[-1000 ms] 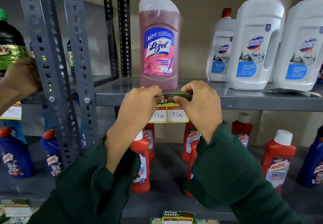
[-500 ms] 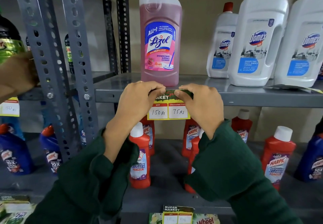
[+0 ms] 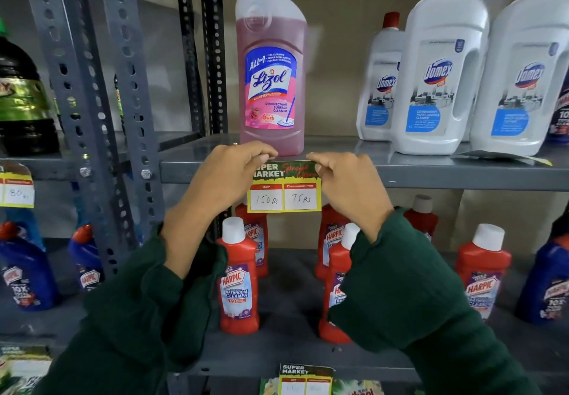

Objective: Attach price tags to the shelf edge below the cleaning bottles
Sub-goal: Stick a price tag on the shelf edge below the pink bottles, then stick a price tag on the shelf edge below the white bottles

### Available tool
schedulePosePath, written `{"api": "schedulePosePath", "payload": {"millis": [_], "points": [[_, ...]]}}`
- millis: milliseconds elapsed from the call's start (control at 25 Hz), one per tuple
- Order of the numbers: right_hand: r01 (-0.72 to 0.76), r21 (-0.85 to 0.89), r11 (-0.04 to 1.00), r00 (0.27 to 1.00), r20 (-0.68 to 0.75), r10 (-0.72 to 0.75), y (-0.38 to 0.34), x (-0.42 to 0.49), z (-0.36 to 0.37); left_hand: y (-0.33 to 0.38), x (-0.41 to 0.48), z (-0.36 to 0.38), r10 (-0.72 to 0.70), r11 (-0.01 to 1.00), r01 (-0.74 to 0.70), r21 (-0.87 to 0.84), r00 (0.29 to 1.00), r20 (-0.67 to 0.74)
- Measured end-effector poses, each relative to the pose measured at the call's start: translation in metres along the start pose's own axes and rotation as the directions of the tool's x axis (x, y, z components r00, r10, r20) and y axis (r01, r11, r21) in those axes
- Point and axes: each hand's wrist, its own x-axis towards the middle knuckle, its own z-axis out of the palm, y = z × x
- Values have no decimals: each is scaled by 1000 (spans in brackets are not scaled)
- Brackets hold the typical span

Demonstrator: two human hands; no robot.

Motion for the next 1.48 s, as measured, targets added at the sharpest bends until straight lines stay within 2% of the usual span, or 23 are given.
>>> {"api": "schedulePosePath", "payload": {"millis": [120,240,360,480,600,680,720,800,880,1040,1240,1480], "points": [[-46,253,966,999,19,43,7,-2,-20,28,11,18,148,975,-115,191,974,-169],[-82,385,919,994,-32,102,34,-8,-53,80,31,54,286,937,-228,266,936,-206],[-114,292,950,959,-218,182,79,-13,-93,132,50,97,352,904,-282,322,918,-183],[-243,170,955,895,-340,288,132,-14,-131,178,61,143,334,897,-266,353,931,-148],[-497,-20,867,847,-228,480,185,-16,-153,202,61,182,270,899,-212,383,957,-104],[-659,-183,729,751,-111,651,205,-21,-159,203,56,196,276,867,-188,462,952,-129],[-674,-244,697,729,-66,682,211,-23,-160,203,54,200,289,855,-181,486,944,-157],[-630,-279,725,760,-33,649,213,-26,-161,201,53,202,311,841,-179,511,932,-185],[-585,-207,784,805,-32,592,213,-25,-162,200,53,203,320,826,-164,539,924,-210],[-542,-55,838,840,-54,540,215,-25,-160,201,52,205,302,808,-132,575,930,-210],[-504,-204,839,858,-4,514,220,-27,-149,206,52,203,263,816,-114,566,946,-188],[-475,-119,872,879,-15,477,221,-27,-151,207,52,204,224,832,-91,547,958,-180]]}}
